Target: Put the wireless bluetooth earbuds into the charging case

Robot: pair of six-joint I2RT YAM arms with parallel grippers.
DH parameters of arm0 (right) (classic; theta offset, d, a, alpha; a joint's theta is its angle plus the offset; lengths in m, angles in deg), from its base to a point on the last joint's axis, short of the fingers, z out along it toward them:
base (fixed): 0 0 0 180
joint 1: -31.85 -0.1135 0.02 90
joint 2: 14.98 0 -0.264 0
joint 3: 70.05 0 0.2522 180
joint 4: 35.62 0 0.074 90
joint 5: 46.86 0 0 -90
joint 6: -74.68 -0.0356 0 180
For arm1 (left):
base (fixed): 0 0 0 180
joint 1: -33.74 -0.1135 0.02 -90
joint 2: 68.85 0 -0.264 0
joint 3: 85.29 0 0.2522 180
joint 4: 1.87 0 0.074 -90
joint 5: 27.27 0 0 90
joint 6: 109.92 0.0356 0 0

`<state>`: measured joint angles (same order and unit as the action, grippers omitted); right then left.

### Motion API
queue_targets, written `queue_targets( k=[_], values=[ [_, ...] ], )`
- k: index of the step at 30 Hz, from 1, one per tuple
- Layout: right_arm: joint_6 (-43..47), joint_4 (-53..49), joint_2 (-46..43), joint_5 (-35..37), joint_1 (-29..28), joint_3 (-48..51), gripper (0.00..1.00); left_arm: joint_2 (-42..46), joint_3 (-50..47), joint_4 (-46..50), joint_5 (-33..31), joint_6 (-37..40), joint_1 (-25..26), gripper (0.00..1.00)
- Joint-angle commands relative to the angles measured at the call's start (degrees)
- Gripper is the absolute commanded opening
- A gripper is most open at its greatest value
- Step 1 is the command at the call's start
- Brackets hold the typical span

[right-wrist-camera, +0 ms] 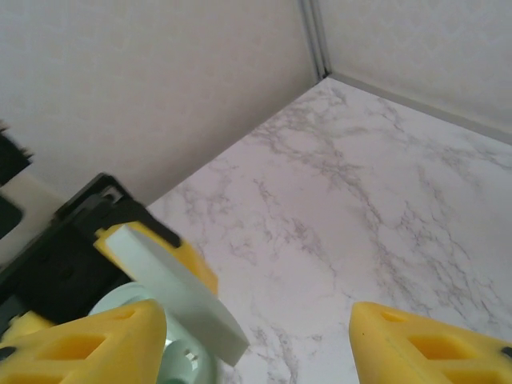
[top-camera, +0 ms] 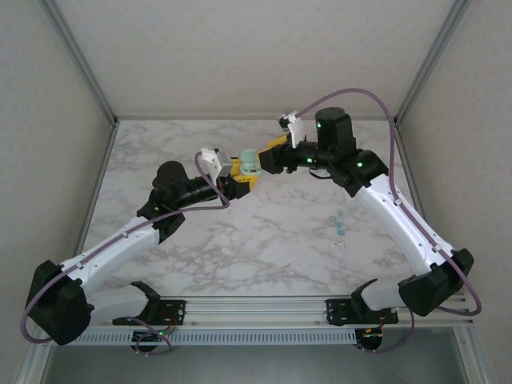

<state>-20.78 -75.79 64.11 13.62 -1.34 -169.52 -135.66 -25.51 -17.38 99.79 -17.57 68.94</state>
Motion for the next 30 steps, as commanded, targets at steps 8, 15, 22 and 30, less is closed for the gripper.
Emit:
queue_targets(
  k=[8, 15, 22, 30],
  values=[
    [-3.95, -0.66, -2.08, -4.22, 0.17, -3.24, 0.67, 2.56, -1.61, -2.18, -4.58, 1.48, 0.31, 0.23],
    [-4.91, -4.79, -9.43, 6.55, 0.74, -0.2, 0.68, 2.55, -2.3, -3.5, -6.48, 1.12, 0.21, 0.23],
    [-18.28, -21.17, -13.44, 28.07, 13.23, 9.49, 0.54, 2.98, -3.59, -5.46, -6.4, -0.27, 0.23, 0.22],
    [-20.82, -22.56, -4.67, 18.34, 26.15, 28.98, 0.35, 4.16, -4.49, -5.66, -5.43, -1.38, 0.38, 0.23]
  ],
)
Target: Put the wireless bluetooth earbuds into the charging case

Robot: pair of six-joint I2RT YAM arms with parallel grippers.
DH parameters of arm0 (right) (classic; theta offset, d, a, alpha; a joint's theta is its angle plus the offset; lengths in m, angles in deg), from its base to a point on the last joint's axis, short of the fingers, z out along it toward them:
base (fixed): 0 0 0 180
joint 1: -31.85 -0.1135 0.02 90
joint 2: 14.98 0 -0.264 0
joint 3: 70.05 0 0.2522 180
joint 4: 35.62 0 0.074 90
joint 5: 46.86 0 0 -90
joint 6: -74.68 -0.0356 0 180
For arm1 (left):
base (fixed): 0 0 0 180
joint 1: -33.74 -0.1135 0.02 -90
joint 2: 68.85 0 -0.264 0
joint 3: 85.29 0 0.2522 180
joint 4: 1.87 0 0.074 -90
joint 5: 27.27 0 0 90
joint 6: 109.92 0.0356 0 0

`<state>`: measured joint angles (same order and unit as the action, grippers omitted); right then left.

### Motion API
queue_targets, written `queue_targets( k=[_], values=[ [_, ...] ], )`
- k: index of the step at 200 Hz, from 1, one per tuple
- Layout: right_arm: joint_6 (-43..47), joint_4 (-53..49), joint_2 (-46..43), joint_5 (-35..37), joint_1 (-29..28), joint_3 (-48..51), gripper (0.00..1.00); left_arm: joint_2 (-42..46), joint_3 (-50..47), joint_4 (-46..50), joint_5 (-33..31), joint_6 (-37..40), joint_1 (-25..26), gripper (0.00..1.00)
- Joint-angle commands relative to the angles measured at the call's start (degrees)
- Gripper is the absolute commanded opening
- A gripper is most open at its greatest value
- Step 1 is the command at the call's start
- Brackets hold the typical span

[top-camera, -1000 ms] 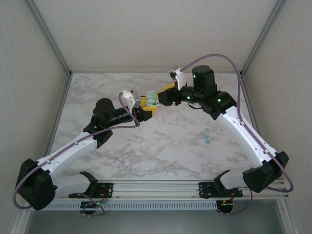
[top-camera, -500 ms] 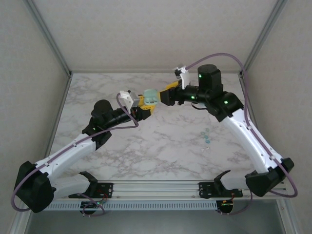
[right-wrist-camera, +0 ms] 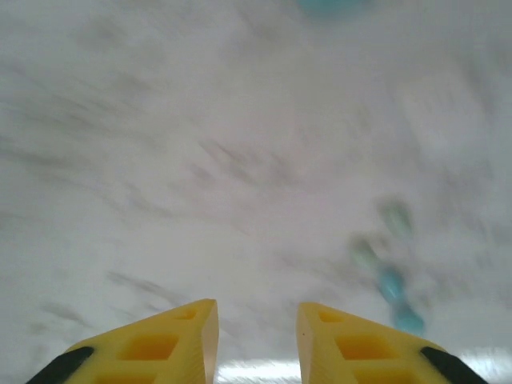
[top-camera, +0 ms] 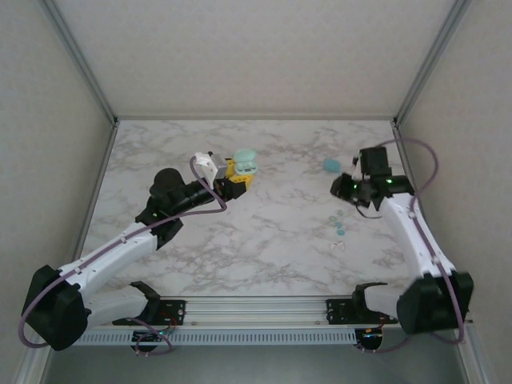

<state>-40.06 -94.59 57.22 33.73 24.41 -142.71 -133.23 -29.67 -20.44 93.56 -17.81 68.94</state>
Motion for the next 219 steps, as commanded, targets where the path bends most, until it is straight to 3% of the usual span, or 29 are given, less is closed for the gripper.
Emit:
queue_targets(
  k=[1, 31, 71, 110, 163, 219],
  values=[
    [-0.98, -3.44, 4.04, 0.22, 0.35, 2.55, 0.35, 1.96, -0.51, -2.64, 0.81, -1.1, 0.39, 0.22],
    [1.95, -2.61, 10.58, 9.38, 1.99, 1.11, 0.35, 2.56, -0.99, -2.18, 0.81, -0.97, 0.39, 0.23],
    [5.93, 0.96, 17.39, -2.34, 4.28, -1.93, 0.38, 4.28, -1.73, -1.13, -0.31, -0.55, 0.4, 0.23],
    [11.09, -0.42, 23.06, -2.57, 2.84, -5.07, 0.38, 4.66, -1.92, -0.62, -0.68, -0.44, 0.4, 0.23],
    [17.58, -3.62, 27.18, 6.43, -2.67, -9.42, 0.36, 4.31, -1.38, -0.34, -0.67, -0.3, 0.37, 0.23],
    [22.72, -7.08, 30.56, 11.18, -5.59, -10.58, 0.35, 4.5, -1.4, 0.3, -0.95, 0.0, 0.33, 0.23]
  ],
)
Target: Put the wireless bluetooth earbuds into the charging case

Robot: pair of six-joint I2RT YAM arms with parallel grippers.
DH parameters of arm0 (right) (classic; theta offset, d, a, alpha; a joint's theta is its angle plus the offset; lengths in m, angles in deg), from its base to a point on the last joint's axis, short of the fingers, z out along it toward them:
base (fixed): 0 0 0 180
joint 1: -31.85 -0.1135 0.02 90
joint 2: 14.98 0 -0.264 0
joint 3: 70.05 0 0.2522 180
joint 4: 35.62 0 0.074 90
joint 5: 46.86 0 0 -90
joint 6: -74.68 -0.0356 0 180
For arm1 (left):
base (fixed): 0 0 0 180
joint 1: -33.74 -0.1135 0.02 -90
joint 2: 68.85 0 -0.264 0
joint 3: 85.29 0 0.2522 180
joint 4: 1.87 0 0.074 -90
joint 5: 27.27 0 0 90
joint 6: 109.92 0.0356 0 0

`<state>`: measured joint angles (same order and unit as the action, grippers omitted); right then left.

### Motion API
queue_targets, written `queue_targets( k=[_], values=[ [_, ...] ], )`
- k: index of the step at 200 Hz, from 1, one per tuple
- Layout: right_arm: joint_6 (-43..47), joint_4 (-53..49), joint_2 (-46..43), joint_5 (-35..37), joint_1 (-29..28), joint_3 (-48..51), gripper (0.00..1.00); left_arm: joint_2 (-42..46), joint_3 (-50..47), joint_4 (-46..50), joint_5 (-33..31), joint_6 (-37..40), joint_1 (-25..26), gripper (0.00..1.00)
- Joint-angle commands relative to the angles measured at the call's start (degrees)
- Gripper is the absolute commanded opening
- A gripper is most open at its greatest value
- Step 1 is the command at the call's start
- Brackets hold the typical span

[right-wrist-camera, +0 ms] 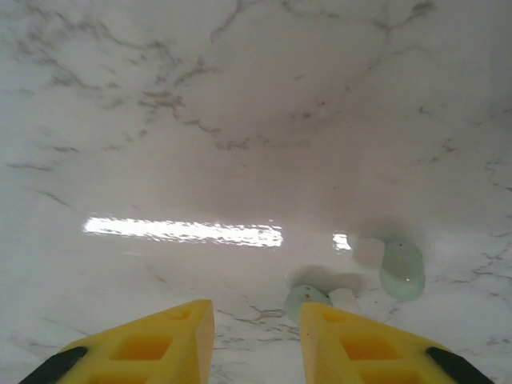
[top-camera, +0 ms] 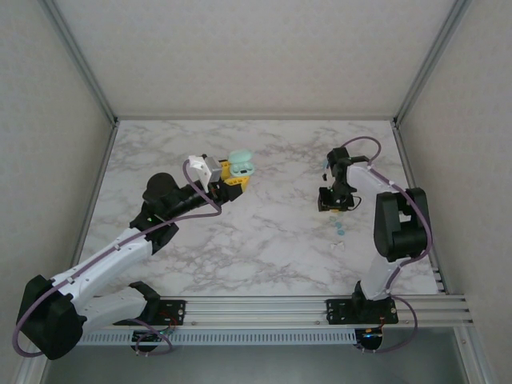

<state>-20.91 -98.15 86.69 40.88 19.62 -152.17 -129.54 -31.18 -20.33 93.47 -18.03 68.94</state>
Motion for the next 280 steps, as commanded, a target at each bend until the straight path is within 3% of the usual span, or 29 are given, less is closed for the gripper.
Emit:
queue_targets(
  k=[1, 280],
  values=[
    [3.61, -3.52, 1.13, 4.07, -0.79, -1.14, 0.35, 0.82, 0.09, 0.17, -0.86, 0.22, 0.36, 0.23],
    [7.78, -4.0, 6.34, 7.16, -1.84, -3.01, 0.33, 1.49, 0.14, 1.4, -0.77, -0.13, 0.38, 0.24]
  ],
)
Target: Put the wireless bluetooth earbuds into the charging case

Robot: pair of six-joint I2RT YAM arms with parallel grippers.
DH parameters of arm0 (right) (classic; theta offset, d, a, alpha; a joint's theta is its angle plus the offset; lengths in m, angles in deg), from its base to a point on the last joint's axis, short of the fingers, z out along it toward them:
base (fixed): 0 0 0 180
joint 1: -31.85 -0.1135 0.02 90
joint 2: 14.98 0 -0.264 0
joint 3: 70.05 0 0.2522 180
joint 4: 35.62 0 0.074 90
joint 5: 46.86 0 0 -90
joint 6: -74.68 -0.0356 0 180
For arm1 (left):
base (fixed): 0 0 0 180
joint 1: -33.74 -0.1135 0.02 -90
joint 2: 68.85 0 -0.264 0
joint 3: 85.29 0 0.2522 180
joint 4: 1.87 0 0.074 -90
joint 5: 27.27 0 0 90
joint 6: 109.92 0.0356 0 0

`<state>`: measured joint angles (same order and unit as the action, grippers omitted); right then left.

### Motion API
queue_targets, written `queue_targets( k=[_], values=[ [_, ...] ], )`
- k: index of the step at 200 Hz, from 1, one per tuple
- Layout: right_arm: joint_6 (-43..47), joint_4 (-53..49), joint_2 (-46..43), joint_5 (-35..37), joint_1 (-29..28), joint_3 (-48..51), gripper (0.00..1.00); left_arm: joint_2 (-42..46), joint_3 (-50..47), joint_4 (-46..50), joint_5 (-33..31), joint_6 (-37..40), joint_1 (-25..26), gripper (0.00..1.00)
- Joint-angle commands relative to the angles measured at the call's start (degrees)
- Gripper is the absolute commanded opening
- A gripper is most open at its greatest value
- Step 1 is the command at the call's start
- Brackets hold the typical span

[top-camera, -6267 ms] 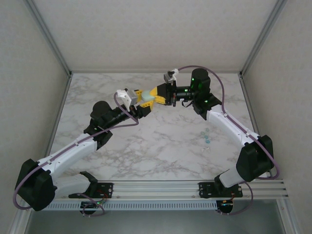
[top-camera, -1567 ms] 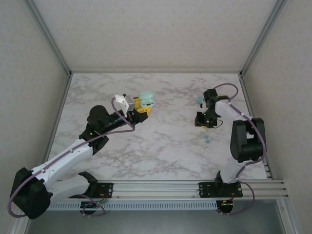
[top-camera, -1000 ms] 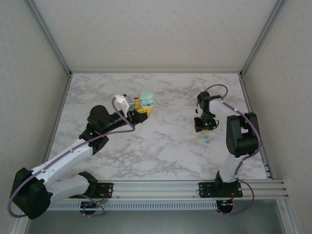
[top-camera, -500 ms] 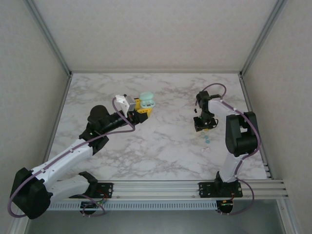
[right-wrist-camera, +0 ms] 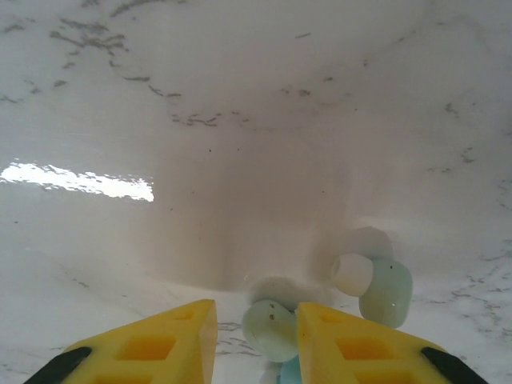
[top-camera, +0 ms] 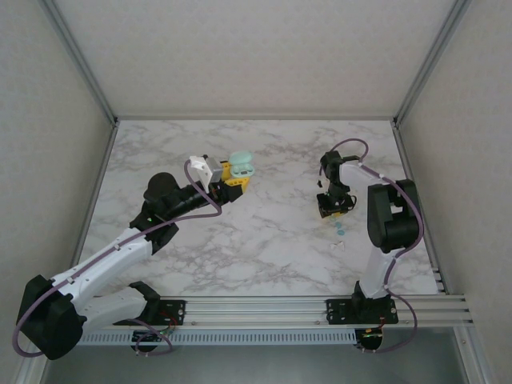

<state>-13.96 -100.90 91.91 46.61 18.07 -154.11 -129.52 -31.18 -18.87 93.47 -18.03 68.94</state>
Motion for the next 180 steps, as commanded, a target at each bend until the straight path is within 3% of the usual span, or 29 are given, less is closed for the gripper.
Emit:
queue_targets(
  k=[1, 98, 180],
  values=[
    [0.83, -1.23, 1.12, 1.45, -0.28, -1.07, 0.33, 1.49, 0.15, -0.03, -0.77, -0.13, 0.39, 0.24],
    [-1.07, -1.16, 2.23, 3.47, -0.28, -1.59, 0.27, 2.27, -0.19, 0.62, -1.29, 0.12, 0.39, 0.24],
    [-0.49, -1.7, 2.35, 0.11, -0.03, -3.61, 0.32, 2.47, -0.06, 1.14, -1.52, 0.04, 0.4, 0.24]
  ],
)
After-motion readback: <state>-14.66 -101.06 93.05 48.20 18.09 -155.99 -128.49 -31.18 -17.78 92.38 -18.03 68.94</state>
